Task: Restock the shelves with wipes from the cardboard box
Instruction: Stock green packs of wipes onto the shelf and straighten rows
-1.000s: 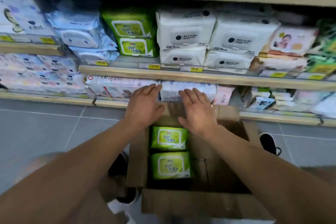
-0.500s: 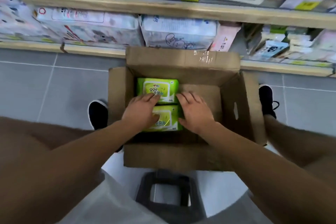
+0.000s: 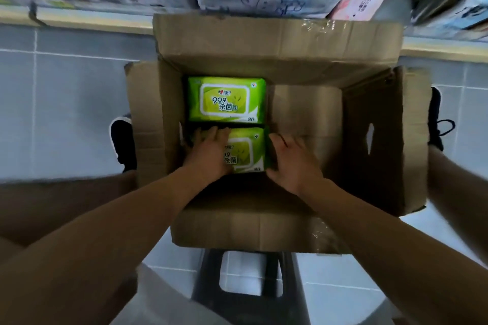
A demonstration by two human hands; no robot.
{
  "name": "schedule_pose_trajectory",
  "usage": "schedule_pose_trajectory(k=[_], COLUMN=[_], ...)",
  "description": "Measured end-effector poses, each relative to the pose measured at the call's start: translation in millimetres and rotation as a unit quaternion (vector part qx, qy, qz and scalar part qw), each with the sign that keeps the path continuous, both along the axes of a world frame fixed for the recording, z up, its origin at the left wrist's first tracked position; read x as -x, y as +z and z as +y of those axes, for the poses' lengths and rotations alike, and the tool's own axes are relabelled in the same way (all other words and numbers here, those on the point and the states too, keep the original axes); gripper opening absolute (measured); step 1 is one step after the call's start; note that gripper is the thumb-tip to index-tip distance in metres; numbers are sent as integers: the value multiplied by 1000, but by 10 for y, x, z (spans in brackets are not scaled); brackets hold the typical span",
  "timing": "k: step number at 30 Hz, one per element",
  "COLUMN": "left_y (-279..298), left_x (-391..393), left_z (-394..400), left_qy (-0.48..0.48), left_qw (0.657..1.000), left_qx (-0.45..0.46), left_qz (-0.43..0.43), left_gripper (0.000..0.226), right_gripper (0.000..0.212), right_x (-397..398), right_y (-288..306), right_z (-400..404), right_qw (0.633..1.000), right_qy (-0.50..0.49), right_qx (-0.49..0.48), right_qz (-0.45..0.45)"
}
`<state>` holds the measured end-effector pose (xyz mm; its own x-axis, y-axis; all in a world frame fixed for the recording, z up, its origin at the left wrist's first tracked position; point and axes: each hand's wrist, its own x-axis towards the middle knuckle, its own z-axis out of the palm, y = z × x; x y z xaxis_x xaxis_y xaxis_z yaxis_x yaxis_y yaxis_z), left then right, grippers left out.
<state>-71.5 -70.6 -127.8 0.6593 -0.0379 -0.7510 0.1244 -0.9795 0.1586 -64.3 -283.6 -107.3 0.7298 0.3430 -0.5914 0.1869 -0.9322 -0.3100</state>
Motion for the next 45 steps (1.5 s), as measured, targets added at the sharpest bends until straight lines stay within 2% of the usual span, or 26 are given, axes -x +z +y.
schedule_pose_trajectory(k=[3,8,12,17,21,23,26,28,30,34,38,42,45], left_y=[-23,-78,-94,-146,-142,-98,-51,-58,-105,-173,-122,-96,-60], left_x=[-25,-42,31,83,-208,-404,-724,-935,-1063,-1096,-1156,-1129,-1054], left_z=[-162,-222,-578,-917,-745,-536,-266,-155,-64,46,-12,-67,-58], left_qy=[-19,-64,-112,-83,-27,-35,-44,-34,-50,-100,-92,-73,-46], left_qw=[999,995,987,990,987,980,967,970,978,981,984,983,984], left_qx=[-33,-13,-1,59,126,136,93,46,16,2,-19,-36,-25], left_qz=[6,-74,-114,-99,-92,-143,-235,-236,-200,-165,-148,-163,-172], left_gripper=[106,98,91,83,73,65,56,62,75,86,89,80,76], right_gripper=[83,86,93,99,96,99,99,93,87,74,73,93,99], right_x=[-14,-84,-157,-192,-258,-323,-461,-532,-569,-668,-647,-524,-509], right_y=[-36,-91,-129,-249,-329,-368,-418,-445,-482,-522,-419,-295,-152], right_z=[-33,-135,-274,-483,-517,-435,-279,-172,-78,52,57,-90,-274], right_qw=[1000,1000,999,997,995,993,986,984,982,973,975,990,992], right_qy=[12,11,9,12,31,51,58,54,52,51,89,50,54], right_qx=[4,12,33,61,74,81,55,29,20,23,59,75,96], right_qz=[5,12,15,52,61,75,143,166,180,223,193,104,57])
